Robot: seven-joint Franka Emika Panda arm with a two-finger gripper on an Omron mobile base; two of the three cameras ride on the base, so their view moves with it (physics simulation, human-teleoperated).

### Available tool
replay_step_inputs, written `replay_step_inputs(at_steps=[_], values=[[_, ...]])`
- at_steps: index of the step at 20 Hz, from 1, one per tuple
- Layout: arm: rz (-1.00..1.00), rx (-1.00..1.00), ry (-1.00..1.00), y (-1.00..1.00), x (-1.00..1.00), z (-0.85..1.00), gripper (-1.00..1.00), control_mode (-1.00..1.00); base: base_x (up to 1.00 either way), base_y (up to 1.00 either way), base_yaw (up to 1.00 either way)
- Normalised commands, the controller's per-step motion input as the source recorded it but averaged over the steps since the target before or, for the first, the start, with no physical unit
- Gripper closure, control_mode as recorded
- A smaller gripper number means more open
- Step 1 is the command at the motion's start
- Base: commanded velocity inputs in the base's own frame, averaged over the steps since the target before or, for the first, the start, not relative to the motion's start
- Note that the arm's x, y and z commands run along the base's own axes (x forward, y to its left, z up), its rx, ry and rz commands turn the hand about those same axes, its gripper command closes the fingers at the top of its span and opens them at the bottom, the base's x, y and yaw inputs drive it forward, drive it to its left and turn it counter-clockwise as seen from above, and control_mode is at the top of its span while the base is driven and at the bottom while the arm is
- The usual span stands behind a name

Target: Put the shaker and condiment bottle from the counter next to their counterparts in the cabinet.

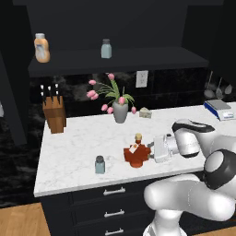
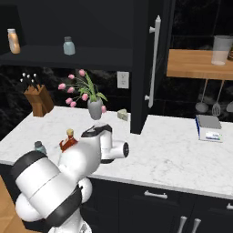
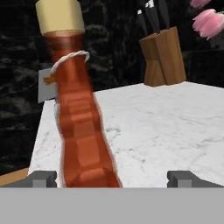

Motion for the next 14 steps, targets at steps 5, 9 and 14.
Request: replay_step_inputs(at_steps=[5, 9, 14], values=[[0.16, 0.07, 0.05, 0.00, 0.39, -0.14, -1.00, -1.00, 0.00, 0.00, 0.00], [0.17, 0.04, 0.10, 0.13, 0.36, -0.19, 1.00, -1.00, 0.00, 0.00, 0.00], [0.08, 0.00, 0.08, 0.17, 0.08, -0.07, 1.00, -1.00, 0.00, 0.00, 0.00]])
